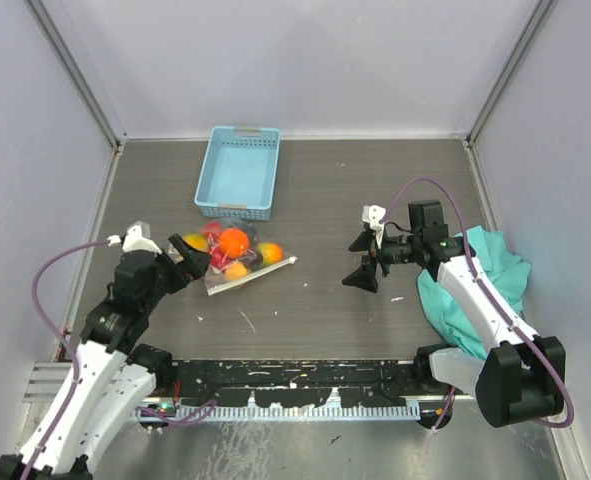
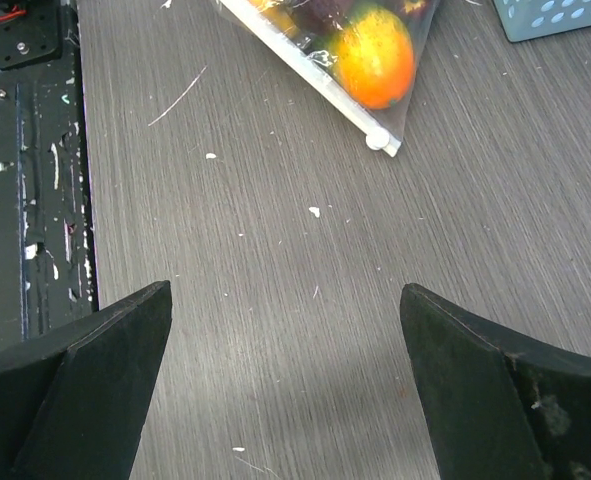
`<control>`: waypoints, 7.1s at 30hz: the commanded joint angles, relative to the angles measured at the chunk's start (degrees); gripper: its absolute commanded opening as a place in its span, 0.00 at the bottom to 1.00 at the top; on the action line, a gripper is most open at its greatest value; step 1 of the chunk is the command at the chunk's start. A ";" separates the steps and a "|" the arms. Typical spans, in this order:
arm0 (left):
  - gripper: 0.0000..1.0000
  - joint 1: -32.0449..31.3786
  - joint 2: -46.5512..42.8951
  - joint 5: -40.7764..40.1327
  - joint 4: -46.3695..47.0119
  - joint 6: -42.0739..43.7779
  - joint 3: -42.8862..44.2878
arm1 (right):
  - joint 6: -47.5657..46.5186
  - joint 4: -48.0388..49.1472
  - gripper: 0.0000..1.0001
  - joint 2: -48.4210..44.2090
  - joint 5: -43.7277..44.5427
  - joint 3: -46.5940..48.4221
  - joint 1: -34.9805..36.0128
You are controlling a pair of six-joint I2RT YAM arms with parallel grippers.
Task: Open the zip-top bag and remove the fake food
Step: Move the zipper food storage bag to the center of the board, then pick up the zipper food storage bag at the center of the board.
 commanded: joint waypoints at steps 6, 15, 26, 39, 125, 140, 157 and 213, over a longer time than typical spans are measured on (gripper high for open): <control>0.87 -0.30 1.66 12.99 -4.27 14.54 11.92 | -2.38 -0.78 1.00 0.23 0.31 2.18 0.54; 0.75 -35.37 19.08 -19.65 -17.09 17.45 26.02 | -2.93 -1.36 1.00 0.83 1.35 2.45 0.69; 0.71 -48.92 52.59 -43.11 -36.58 20.16 43.40 | -0.96 -0.90 1.00 0.97 5.40 3.88 0.58; 0.65 -49.50 64.13 -47.06 -29.41 26.10 39.33 | 1.64 0.66 1.00 0.85 8.62 4.44 0.58; 0.00 -31.85 21.07 14.67 19.82 26.58 13.68 | 28.73 32.85 0.96 0.30 -3.54 -4.44 4.47; 0.00 -28.52 17.18 19.59 24.78 21.79 8.37 | 43.86 46.12 0.72 2.12 0.24 -7.98 5.10; 0.00 -28.33 16.73 21.40 27.43 19.57 6.92 | 52.48 56.53 0.41 2.74 -3.82 -10.82 5.37; 0.37 -28.34 39.67 23.15 45.69 13.59 7.15 | 16.24 7.51 0.01 -0.74 -13.31 6.80 -0.07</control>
